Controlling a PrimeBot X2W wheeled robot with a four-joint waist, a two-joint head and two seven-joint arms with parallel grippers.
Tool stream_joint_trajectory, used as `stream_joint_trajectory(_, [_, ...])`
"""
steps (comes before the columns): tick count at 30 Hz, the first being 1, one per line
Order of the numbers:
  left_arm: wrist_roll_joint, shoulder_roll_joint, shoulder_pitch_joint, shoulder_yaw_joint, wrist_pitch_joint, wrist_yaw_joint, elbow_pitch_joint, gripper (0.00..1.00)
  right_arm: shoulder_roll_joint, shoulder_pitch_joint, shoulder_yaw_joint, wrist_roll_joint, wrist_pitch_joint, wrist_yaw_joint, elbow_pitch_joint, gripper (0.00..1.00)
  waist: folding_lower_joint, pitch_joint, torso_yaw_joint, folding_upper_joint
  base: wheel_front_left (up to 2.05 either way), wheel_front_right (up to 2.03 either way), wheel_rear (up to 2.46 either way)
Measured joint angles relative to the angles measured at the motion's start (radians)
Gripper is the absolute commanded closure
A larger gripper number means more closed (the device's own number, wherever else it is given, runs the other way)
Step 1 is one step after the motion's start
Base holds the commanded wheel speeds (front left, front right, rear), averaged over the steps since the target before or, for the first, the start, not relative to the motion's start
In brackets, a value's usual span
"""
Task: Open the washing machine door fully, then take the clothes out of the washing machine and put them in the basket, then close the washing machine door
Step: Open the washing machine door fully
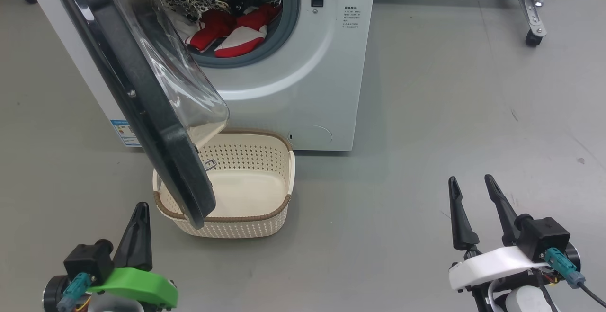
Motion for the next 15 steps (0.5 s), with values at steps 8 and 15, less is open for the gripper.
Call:
stream_joint_trajectory(8, [0.0,-0.001,-0.013,0.034,0.0,0.0,-0.065,1.0,0.008,0.0,-0.012,-0.008,0.0,0.009,0.0,0.0,0.0,0.003,-0.001,0.0,0.0,0.0,0.0])
stream_joint_trajectory(15, [0.0,-0.003,-0.095,0.078,0.0,0.0,-0.151,1.0,0.024,0.0,-0.019,-0.016,0.0,0.018,0.0,0.0,0.0,0.002,-0.003,0.0,0.0,0.0,0.0])
